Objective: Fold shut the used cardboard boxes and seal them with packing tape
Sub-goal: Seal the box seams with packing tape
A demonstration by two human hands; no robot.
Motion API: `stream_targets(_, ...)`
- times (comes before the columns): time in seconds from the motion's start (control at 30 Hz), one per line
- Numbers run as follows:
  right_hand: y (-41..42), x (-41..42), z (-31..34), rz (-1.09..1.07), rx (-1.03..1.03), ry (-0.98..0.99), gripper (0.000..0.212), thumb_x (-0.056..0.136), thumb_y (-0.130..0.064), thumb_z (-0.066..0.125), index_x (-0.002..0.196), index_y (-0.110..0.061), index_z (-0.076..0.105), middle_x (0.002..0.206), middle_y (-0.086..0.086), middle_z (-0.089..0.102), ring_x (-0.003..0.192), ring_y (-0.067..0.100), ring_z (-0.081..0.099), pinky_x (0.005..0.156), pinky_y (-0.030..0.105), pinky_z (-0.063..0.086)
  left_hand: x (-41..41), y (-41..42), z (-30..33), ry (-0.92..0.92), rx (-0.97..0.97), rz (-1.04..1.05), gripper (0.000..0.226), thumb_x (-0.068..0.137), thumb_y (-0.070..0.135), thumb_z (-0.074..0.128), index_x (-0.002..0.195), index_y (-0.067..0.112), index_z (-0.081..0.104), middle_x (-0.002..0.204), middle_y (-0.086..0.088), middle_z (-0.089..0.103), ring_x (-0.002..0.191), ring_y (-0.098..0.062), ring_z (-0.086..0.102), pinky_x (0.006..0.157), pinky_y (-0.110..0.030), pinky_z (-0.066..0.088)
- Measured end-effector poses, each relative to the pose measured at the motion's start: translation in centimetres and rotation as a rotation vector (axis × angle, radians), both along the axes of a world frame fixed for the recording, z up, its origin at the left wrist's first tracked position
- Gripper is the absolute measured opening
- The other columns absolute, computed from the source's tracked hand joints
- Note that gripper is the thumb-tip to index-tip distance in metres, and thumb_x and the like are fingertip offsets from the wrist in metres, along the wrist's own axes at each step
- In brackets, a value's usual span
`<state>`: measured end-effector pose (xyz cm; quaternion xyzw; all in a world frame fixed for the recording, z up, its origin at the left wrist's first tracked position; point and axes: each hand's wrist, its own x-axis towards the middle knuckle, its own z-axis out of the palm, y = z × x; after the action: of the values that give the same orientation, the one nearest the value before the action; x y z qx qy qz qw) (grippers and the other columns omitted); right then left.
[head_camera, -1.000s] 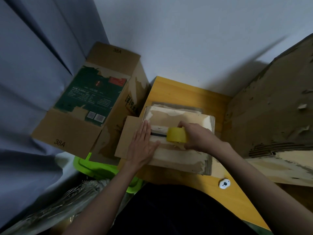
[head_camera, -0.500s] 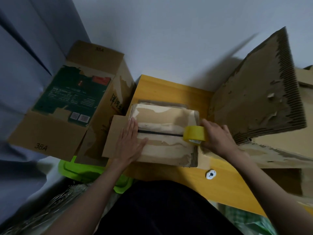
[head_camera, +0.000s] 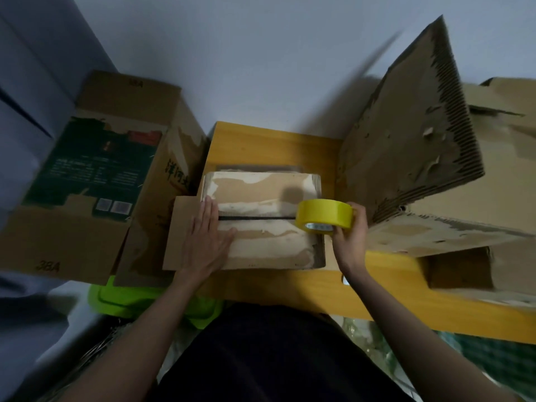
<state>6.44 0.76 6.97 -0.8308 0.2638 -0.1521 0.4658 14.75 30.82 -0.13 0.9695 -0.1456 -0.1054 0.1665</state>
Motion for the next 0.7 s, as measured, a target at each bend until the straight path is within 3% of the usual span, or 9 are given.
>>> stream_targets(0.1,0.5,0.1,-0.9,-0.146,0.243,0.031,0.038,0.089,-0.009,0.058,0.116,-0.034,0.048,0.113,0.007,0.058,0.106,0.030,0.058,0.090,0.054,0.053,0.0,0.0,-0.1,-0.007,0.015,0.000,0.083,0.099,0.068,0.012,0.158,0.017,-0.017,0.166,0.000,-0.022,0.153,-0.014,-0.016,0.126,-0.046,0.008)
stream_targets(0.2,0.4,0.0,-2.4,-0.161,0.381,0.082,0.025,0.093,-0.028,0.059,0.105,-0.048,0.051,0.109,0.007,0.063,0.106,0.034,0.063,0.088,0.064,0.053,0.0,0.0,-0.1,-0.003,0.016,0.002,0.082,0.100,0.066,0.013,0.158,0.017,-0.016,0.166,0.000,-0.022,0.153,-0.014,-0.016,0.126,-0.046,0.007)
stream_targets(0.27,0.6,-0.2,-1.8,-0.138,0.439,0.076,0.025,0.099,-0.017,0.058,0.109,-0.039,0.050,0.108,0.006,0.061,0.107,0.035,0.063,0.086,0.058,0.058,0.1,0.2,0.0,0.003,-0.003,-0.003,0.081,0.100,0.066,0.014,0.158,0.018,-0.016,0.166,0.001,-0.022,0.153,-0.013,-0.016,0.126,-0.046,0.006)
stream_targets(0.37,0.4,-1.2,-1.6,-0.075,0.489,0.067,0.026,0.101,-0.006,0.054,0.119,-0.022,0.046,0.110,0.005,0.059,0.107,0.029,0.064,0.078,0.039,0.062,0.4,0.8,-0.2,0.008,-0.026,-0.036,0.080,0.100,0.067,0.013,0.158,0.020,-0.017,0.166,0.004,-0.022,0.153,-0.011,-0.017,0.126,-0.047,0.005)
stream_targets(0.7,2.6,-5.1,-2.9,-0.062,0.498,0.068,0.036,0.097,0.000,0.055,0.126,-0.020,0.045,0.117,0.006,0.059,0.106,0.021,0.065,0.074,0.030,0.061,0.3,3.1,0.4,0.006,-0.029,-0.150,0.078,0.102,0.060,0.020,0.160,0.017,-0.008,0.167,0.003,-0.017,0.153,-0.009,-0.016,0.126,-0.047,0.003)
